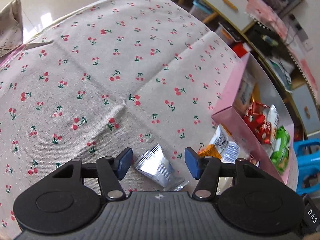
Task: Organize snacks
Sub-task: 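Open both grippers over the pink box and move back to the snack pile, then grasp the silver sachet with left gripper while right grasps orange lotus biscuit pack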
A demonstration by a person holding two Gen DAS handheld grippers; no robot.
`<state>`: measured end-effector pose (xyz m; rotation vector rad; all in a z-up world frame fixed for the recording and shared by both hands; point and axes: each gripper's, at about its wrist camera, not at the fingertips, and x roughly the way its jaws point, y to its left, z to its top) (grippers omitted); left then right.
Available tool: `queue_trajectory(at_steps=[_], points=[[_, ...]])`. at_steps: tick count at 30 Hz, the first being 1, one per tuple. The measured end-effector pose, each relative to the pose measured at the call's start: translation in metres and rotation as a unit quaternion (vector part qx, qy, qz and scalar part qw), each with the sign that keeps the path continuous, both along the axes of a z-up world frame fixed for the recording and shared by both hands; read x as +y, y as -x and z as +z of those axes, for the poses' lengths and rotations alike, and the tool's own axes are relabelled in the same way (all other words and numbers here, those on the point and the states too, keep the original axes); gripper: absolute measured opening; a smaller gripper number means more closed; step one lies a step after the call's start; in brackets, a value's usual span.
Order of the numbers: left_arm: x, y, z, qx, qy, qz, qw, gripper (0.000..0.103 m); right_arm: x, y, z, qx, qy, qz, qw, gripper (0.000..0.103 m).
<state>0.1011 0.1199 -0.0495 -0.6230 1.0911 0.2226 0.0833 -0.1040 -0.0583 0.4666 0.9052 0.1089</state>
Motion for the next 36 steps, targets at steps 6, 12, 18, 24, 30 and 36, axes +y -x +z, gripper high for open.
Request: queue_trajectory(at_steps=[6,12,18,24,30,36], points=[[-0.014,-0.005,0.001,0.007,-0.052,-0.013,0.9985,0.035,0.015,-0.008,-0.009,0.006,-0.010,0.000,1.000,0.071],[-0.022,-0.005,0.000,-0.003,-0.056,-0.061,0.9965,0.012,0.018,-0.006,-0.015,0.009,0.019,0.003,1.000,0.044],[-0.024,-0.005,-0.002,-0.011,-0.041,-0.108,0.9932,0.006,0.005,0.000,-0.014,0.013,0.010,0.003,1.000,0.039],[-0.027,-0.006,-0.002,-0.022,-0.047,-0.175,0.9833,0.005,-0.004,0.007,-0.008,0.009,0.025,0.032,0.999,0.039],[-0.035,-0.003,-0.001,-0.039,-0.065,-0.219,0.9727,0.005,-0.011,0.011,-0.003,0.000,0.055,0.063,0.997,0.039],[-0.042,0.001,0.004,-0.058,-0.066,-0.265,0.9603,0.005,-0.022,0.019,-0.001,0.016,0.058,0.068,0.996,0.039]])
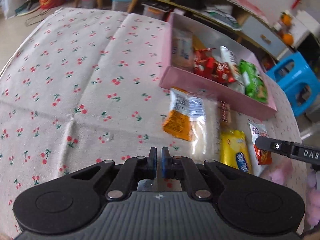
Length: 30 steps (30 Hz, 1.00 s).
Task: Organize snacks
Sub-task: 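Grasp the silver sachet with left gripper while right grasps orange lotus biscuit pack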
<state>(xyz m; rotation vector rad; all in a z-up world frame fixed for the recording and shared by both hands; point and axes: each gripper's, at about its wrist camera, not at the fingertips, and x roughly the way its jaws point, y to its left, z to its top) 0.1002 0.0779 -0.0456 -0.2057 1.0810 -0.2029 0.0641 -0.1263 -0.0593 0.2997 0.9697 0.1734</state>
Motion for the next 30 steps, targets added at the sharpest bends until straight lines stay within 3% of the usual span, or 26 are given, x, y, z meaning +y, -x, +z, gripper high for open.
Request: queue_trajectory(at_steps=[2,5,10,15,18,22,24,30], points=[[-0.005,0.002,0.001,-0.012,-0.014,-0.015,0.9997,0.007,-0.005,0.003,0.001,0.003,0.003,0.002,1.000,0.039],[-0.009,0.007,0.002,-0.022,-0.036,-0.017,0.9990,0.025,-0.009,0.007,0.001,0.006,0.014,0.004,1.000,0.039],[-0.009,0.014,0.002,-0.012,-0.046,-0.017,0.9987,0.042,-0.011,0.008,-0.004,0.010,0.042,0.011,0.999,0.039],[-0.009,0.016,-0.003,0.007,-0.057,-0.015,0.9982,0.045,-0.011,0.008,-0.006,0.010,0.050,0.012,0.999,0.043],[-0.006,0.016,-0.004,0.016,-0.058,-0.006,0.9982,0.049,-0.011,0.008,-0.006,0.013,0.042,0.006,0.999,0.054],[-0.002,0.016,-0.003,0.030,-0.051,0.006,0.9982,0.057,-0.006,0.010,-0.006,0.010,0.052,0.003,0.999,0.054],[0.000,0.016,-0.001,0.032,-0.052,0.016,0.9980,0.066,0.000,0.010,-0.006,0.006,0.065,0.008,0.998,0.054],[-0.003,0.018,-0.003,0.044,-0.074,0.034,0.9957,0.066,0.016,0.012,-0.009,-0.005,0.116,0.025,0.993,0.054]])
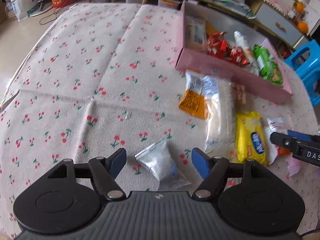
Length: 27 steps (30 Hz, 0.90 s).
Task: Organize snacks
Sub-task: 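Grasp the silver sachet with left gripper while right grasps orange lotus biscuit pack, then carry both snacks into the pink box and open both grippers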
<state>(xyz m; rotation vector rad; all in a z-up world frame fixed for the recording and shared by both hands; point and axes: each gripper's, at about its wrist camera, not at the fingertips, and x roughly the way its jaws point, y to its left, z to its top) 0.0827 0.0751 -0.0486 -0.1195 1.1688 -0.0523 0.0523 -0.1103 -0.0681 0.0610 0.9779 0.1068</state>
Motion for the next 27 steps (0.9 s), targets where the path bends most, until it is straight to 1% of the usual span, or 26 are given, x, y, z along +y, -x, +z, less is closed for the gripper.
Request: queue_trajectory(at_steps=[1,2,3,6,7,8,10,13,16,20,23,27], points=[[-0.001,0.000,-0.002,0.008,-0.009,0.006,0.9999,0.063,0.003,0.000,-0.001,-0.002,0.010,0.004,1.000,0.054],[-0.003,0.002,-0.001,0.002,-0.016,0.005,0.9999,0.061,0.005,0.001,-0.002,-0.003,0.018,0.008,1.000,0.054],[-0.004,0.002,-0.001,0.004,-0.020,0.005,0.9998,0.055,0.007,0.002,-0.002,-0.005,0.027,0.012,1.000,0.054],[-0.003,0.003,0.000,0.004,-0.018,0.011,0.9998,0.049,0.009,0.003,-0.004,-0.008,0.041,0.018,0.999,0.052],[-0.003,0.004,0.000,0.004,-0.020,0.011,0.9997,0.047,0.010,0.003,-0.004,-0.009,0.045,0.018,0.999,0.050],[-0.003,0.005,0.001,0.004,-0.020,0.012,0.9997,0.042,0.010,0.003,-0.004,-0.010,0.049,0.019,0.999,0.046],[-0.001,0.005,0.001,0.004,-0.012,0.015,0.9998,0.034,0.011,0.003,-0.004,-0.012,0.055,0.021,0.998,0.044],[0.003,0.006,0.003,0.004,0.004,0.022,0.9997,0.031,0.009,0.003,-0.003,-0.012,0.053,0.018,0.998,0.040],[0.008,0.006,0.005,0.001,0.024,0.031,0.9992,0.029,0.001,0.002,0.000,-0.008,0.029,0.007,1.000,0.038],[0.011,0.006,0.012,-0.010,0.050,0.032,0.9982,0.029,-0.015,0.001,0.003,0.006,-0.028,-0.019,0.999,0.038],[0.013,0.005,0.018,-0.019,0.072,0.034,0.9966,0.029,-0.027,0.000,0.007,0.016,-0.071,-0.043,0.996,0.038],[0.013,0.002,0.027,-0.041,0.094,0.033,0.9941,0.029,-0.037,0.001,0.018,0.009,-0.116,-0.066,0.991,0.038]])
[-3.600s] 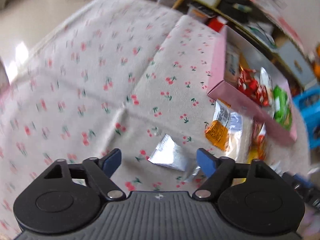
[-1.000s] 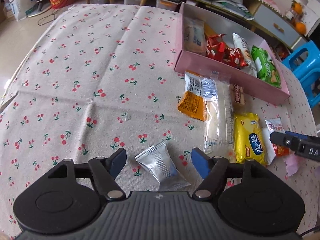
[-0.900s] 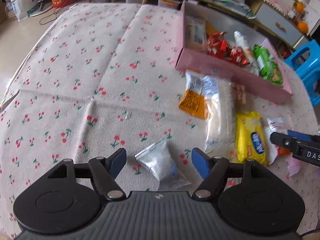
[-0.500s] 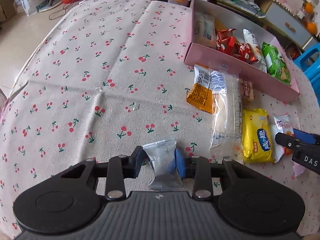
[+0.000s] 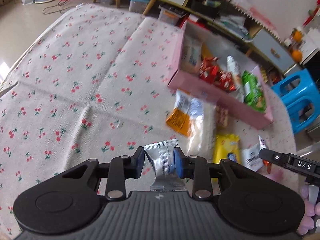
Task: Organize snacks
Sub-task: 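Carry both snacks into the pink box and open both grippers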
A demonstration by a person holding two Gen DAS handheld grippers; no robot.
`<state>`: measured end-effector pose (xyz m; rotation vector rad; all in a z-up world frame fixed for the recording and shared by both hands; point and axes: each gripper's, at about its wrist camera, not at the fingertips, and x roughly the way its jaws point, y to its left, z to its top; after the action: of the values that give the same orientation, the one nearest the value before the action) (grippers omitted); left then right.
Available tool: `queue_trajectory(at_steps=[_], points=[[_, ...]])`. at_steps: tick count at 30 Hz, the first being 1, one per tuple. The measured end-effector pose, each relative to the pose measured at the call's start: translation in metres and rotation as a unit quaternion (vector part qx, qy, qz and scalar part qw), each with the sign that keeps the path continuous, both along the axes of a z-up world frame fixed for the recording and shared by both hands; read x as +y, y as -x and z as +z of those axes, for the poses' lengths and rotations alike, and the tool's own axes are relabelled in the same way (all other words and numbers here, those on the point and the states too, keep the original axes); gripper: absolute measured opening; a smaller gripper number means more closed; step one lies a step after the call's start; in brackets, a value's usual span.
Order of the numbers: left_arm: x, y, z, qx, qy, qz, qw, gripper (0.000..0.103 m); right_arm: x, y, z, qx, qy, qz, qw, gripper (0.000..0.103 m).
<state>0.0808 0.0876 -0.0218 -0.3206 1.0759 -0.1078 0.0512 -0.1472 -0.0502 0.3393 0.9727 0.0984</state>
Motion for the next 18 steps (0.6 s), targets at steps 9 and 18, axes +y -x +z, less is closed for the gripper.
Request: queue_trajectory(at_steps=[9,18], points=[[-0.026,-0.052,0.033,-0.077,0.000,-0.029,0.9966,0.029,0.004,-0.028,0.029,-0.050,-0.028,-0.012,0.998,0.038],[-0.057,-0.102,0.005,-0.117,-0.009,-0.067,0.9908,0.029,0.011,-0.074,0.019,-0.101,-0.039,-0.018,0.994,0.039]])
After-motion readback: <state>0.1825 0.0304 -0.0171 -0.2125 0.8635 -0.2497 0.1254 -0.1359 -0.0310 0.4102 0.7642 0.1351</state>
